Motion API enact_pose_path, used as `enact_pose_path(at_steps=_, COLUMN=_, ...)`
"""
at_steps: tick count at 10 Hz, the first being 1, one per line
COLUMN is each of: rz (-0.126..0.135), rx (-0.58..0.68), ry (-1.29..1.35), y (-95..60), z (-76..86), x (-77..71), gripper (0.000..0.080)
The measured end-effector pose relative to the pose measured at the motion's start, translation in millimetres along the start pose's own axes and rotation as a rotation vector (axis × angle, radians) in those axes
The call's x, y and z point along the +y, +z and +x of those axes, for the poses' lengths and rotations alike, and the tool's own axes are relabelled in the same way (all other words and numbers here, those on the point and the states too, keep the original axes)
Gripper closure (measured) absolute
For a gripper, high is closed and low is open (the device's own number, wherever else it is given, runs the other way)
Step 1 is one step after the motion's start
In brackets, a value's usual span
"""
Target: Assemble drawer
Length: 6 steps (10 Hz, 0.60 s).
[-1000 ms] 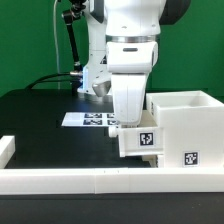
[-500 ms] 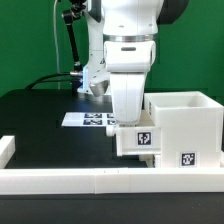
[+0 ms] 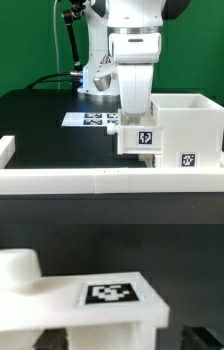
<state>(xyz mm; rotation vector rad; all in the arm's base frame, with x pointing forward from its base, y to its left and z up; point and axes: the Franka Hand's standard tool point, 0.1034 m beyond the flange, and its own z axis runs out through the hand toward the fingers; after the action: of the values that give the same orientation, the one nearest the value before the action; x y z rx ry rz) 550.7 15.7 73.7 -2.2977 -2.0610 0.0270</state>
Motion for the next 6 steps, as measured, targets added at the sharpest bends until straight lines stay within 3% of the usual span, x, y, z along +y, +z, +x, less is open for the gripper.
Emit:
enact_pose_path(at_steps=3, rz=-0.01, rx=-0.02, ry=-0.01, y=-22.7, z=-14.1, x=4.7, gripper=0.0152)
enact_pose_path(at_steps=6, rz=-0.003, rx=-0.034, ry=-0.049, y=-31.6, z=-52.9, x=8.8, gripper=0.015)
